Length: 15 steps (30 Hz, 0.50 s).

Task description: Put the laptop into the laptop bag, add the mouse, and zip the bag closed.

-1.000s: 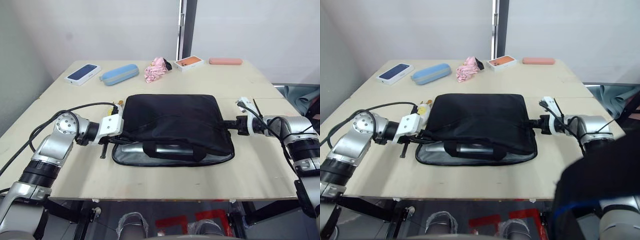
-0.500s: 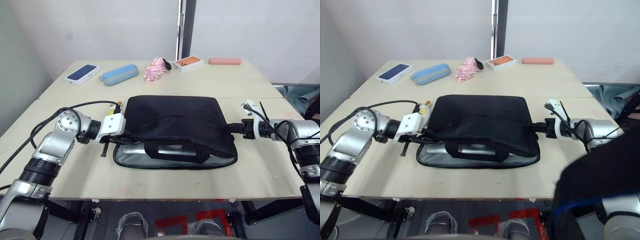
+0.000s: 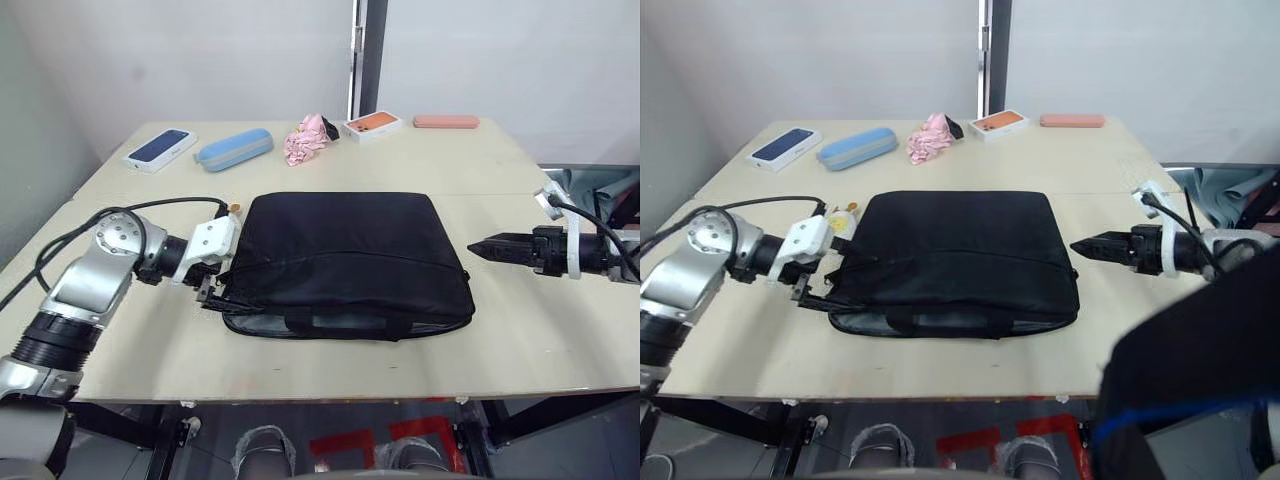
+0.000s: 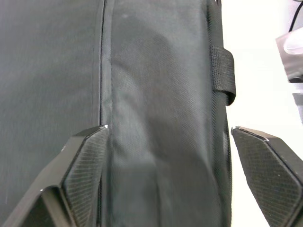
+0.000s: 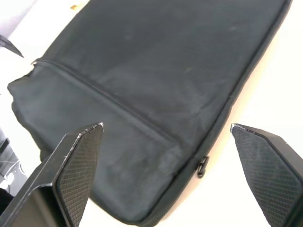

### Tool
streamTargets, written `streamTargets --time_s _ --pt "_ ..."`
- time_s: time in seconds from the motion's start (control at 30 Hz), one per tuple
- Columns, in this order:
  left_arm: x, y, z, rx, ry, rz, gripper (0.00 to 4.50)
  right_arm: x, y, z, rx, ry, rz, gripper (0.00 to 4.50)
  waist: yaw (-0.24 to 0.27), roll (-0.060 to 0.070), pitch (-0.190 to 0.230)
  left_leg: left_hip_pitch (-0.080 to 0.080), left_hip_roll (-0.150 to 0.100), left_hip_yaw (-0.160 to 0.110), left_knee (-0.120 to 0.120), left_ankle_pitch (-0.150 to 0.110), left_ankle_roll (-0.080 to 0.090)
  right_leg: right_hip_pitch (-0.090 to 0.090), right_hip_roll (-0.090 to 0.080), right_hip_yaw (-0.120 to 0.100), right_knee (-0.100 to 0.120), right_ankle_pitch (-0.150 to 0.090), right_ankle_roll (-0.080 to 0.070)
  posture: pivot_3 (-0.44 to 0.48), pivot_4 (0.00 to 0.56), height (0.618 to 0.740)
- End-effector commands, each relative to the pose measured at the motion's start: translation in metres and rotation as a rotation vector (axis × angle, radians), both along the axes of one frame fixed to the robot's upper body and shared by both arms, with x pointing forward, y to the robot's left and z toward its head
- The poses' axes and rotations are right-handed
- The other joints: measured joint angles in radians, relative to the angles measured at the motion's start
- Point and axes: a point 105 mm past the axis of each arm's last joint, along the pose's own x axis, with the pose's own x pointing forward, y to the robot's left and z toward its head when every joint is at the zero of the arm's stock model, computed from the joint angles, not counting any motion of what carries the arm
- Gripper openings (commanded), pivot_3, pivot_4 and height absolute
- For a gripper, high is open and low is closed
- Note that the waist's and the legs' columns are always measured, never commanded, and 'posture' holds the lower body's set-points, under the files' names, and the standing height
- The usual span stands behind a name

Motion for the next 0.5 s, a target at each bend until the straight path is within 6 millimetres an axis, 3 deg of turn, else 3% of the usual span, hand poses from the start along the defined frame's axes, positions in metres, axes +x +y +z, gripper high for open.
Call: streamTargets --time_s 0.03,0.23,0.37,0.5 --pt "-0.006 0.011 0.026 -0.045 0.010 0.047 4.48 -0.021 0.004 0.038 -0.003 -0.117 0.073 4.50 0.003 0.000 0.000 0.000 0.000 0.000 0.000 0.000 0.000 0.000 0.000 0.000 0.000 0.000 0.000 0.000 0.150 0.740" --pt "-0.025 0.034 0.073 -0.345 0.184 0.176 4.48 -0.072 0.023 0.058 -0.001 -0.186 0.260 4.50 0.008 0.000 0.000 0.001 0.000 0.001 -0.002 0.000 0.000 0.000 0.000 0.001 -0.001 -0.001 -0.001 0.000 0.150 0.740" --pt "-0.021 0.050 0.079 -0.437 0.166 0.280 4.48 -0.080 0.026 0.059 -0.057 -0.276 0.278 4.50 0.005 0.000 0.000 0.002 0.000 0.002 -0.002 0.000 0.000 0.000 0.000 0.002 -0.001 -0.001 -0.001 0.000 0.150 0.740" --pt "-0.032 0.068 0.068 -0.462 0.202 0.373 4.48 -0.085 0.033 0.050 -0.103 -0.353 0.319 4.50 0.000 0.000 0.000 0.002 0.000 0.002 -0.002 0.000 0.000 0.000 0.000 0.002 -0.001 -0.001 0.000 0.000 0.150 0.740"
